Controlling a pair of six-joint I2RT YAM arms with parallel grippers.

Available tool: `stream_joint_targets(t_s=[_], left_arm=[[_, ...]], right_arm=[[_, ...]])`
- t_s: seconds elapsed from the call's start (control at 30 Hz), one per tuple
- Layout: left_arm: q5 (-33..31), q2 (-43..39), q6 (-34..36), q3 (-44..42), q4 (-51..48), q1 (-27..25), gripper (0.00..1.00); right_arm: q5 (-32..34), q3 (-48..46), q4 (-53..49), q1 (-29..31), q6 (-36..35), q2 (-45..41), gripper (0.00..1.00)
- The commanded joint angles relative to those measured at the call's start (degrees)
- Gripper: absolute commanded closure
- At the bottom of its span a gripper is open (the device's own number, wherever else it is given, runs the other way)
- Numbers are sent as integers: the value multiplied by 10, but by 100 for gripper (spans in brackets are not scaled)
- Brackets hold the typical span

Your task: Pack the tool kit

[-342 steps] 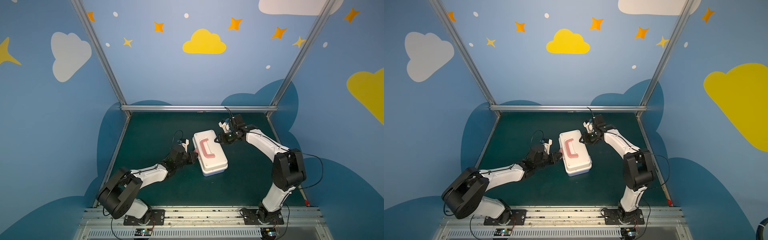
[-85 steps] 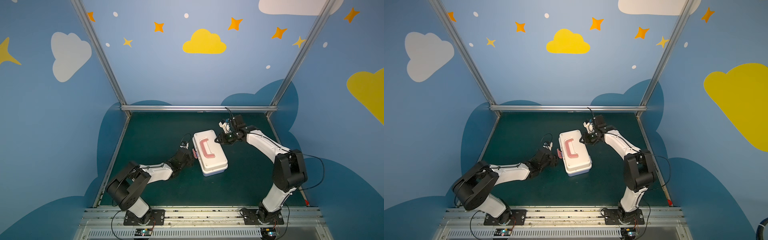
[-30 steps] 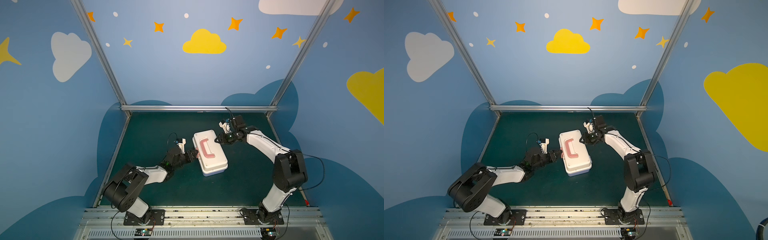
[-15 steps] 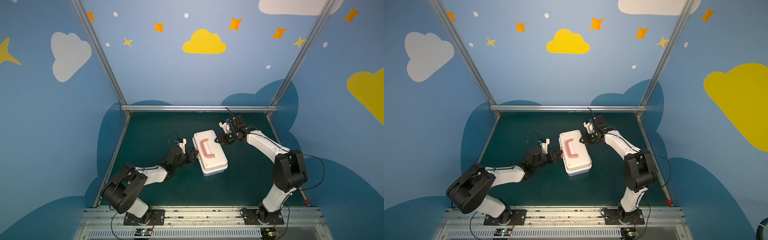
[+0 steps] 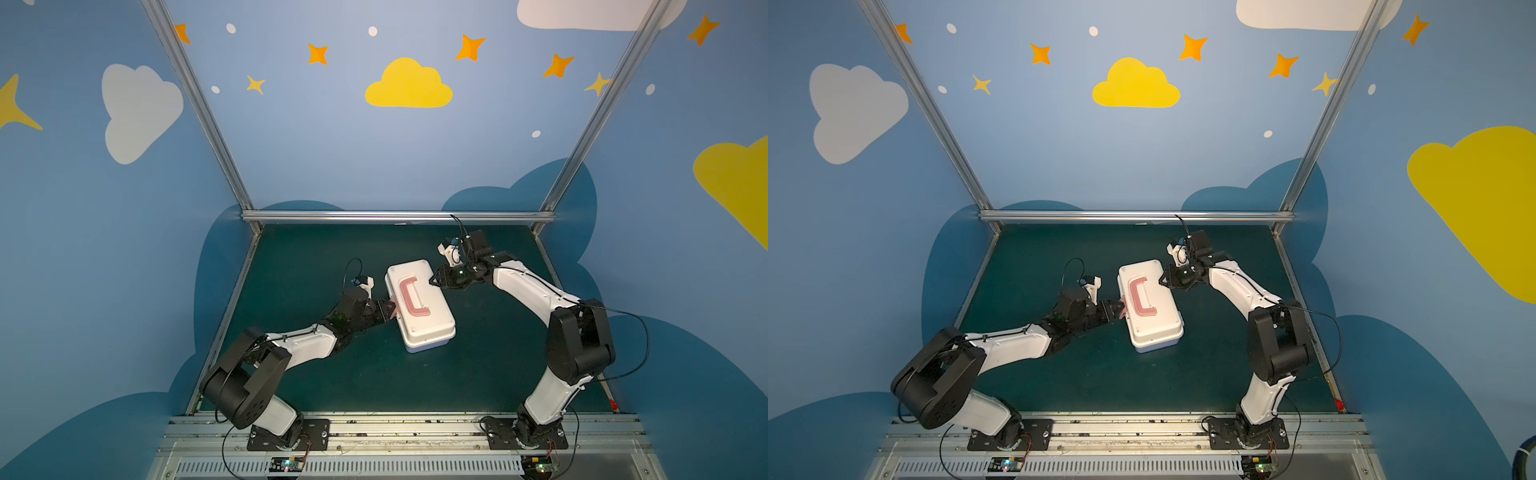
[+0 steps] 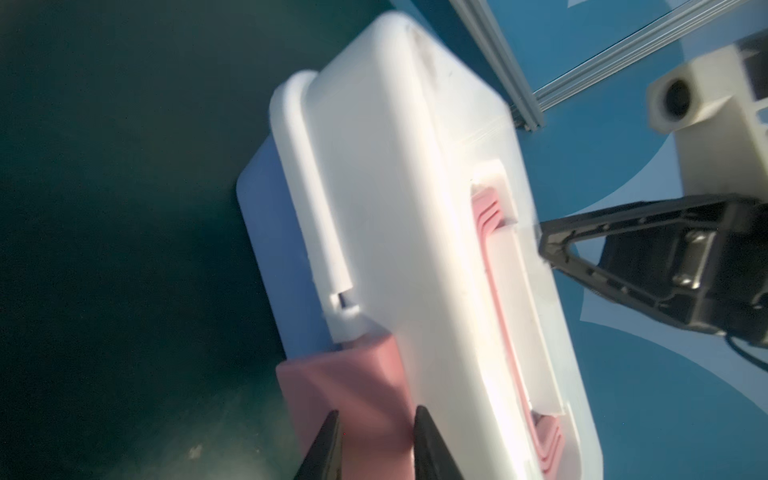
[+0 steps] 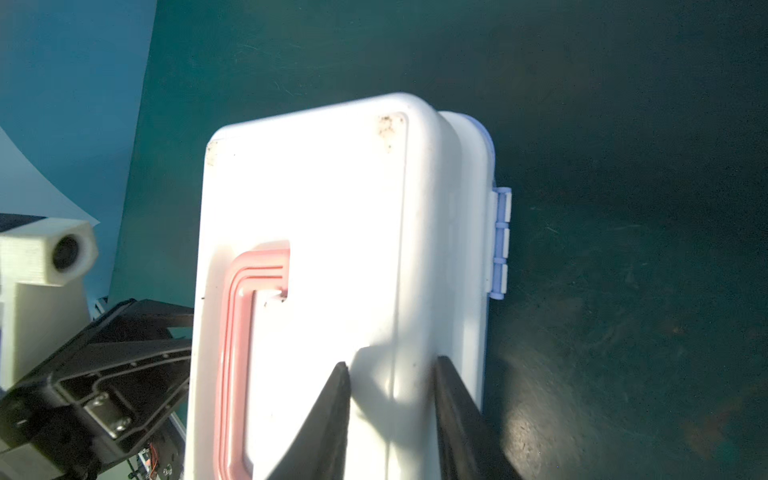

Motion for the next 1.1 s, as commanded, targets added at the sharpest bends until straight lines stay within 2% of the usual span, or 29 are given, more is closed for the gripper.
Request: stream_joint_targets(t_s=[0.0, 0.7, 1.07], left_arm=[[5, -7, 8, 0, -38, -4, 70], [26, -23, 14, 3, 8, -12, 71], [29, -22, 21, 13, 9, -20, 78]], right_arm=[[-69, -18, -61, 43, -1, 41, 67], [-68, -17, -62, 44, 0, 44, 68], [-68, -20, -59, 43, 0, 45, 68]])
